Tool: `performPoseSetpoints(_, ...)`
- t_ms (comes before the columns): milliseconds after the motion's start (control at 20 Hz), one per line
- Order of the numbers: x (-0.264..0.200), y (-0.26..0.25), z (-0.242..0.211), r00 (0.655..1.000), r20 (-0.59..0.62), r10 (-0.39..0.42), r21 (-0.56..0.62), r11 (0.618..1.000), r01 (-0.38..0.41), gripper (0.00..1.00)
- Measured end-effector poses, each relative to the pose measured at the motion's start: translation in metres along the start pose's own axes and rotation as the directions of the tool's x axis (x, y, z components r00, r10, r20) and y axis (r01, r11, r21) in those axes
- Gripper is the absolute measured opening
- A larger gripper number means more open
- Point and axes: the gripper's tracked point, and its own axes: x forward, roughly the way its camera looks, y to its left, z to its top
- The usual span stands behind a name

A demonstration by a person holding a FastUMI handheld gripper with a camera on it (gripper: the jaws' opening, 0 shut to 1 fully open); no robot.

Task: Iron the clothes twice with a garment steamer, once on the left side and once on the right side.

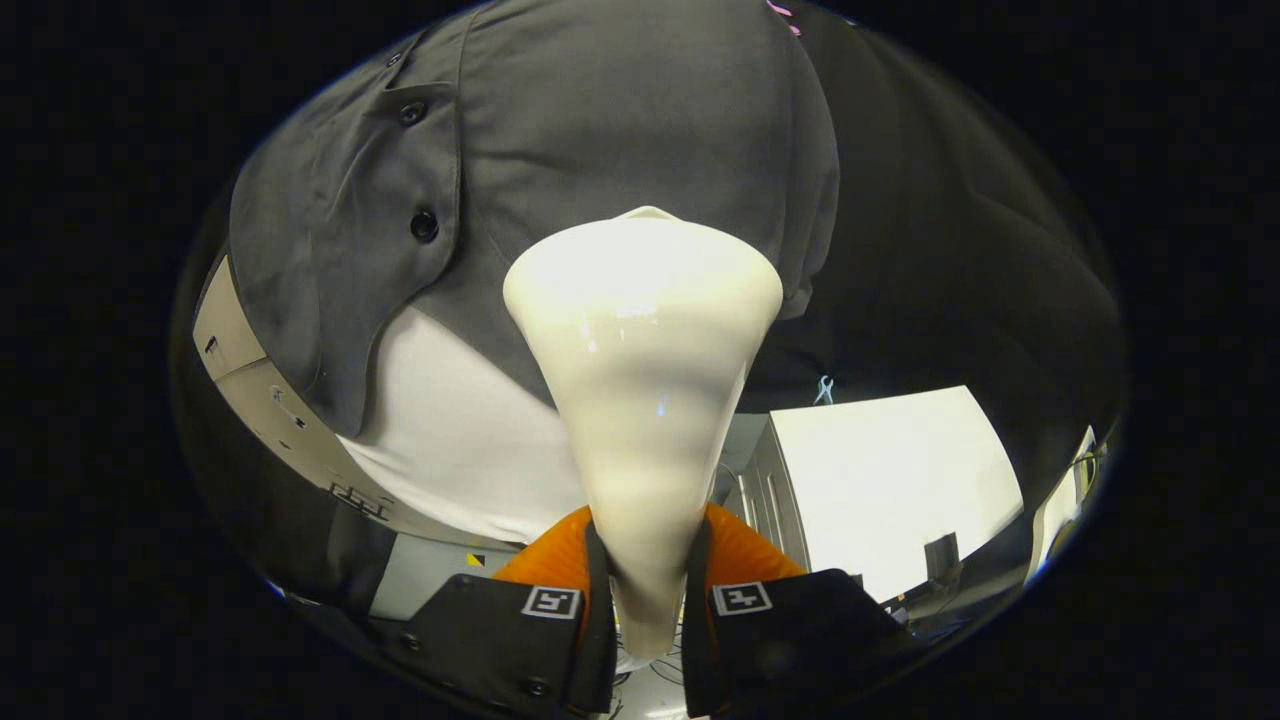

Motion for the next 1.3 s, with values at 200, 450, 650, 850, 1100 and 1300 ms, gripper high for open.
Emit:
performPoseSetpoints(200, -0.003, -0.002, -0.019, 1.0, -0.03, -0.006, 0.027, 1.0, 0.007, 0.34)
performPoseSetpoints(450, -0.016, -0.006, -0.024, 0.999, -0.028, -0.024, 0.064, 0.998, 0.026, 0.34)
performPoseSetpoints(650, -0.036, -0.002, -0.016, 0.999, 0.008, -0.046, 0.099, 0.994, 0.045, 0.34)
performPoseSetpoints(850, -0.048, 0.005, -0.014, 0.998, 0.003, -0.058, 0.101, 0.993, 0.057, 0.34)
performPoseSetpoints(1100, -0.074, 0.02, 0.004, 0.996, 0.059, -0.071, 0.138, 0.989, 0.062, 0.34)
performPoseSetpoints(1300, -0.098, 0.024, 0.031, 0.992, 0.102, -0.068, 0.16, 0.986, 0.051, 0.34)
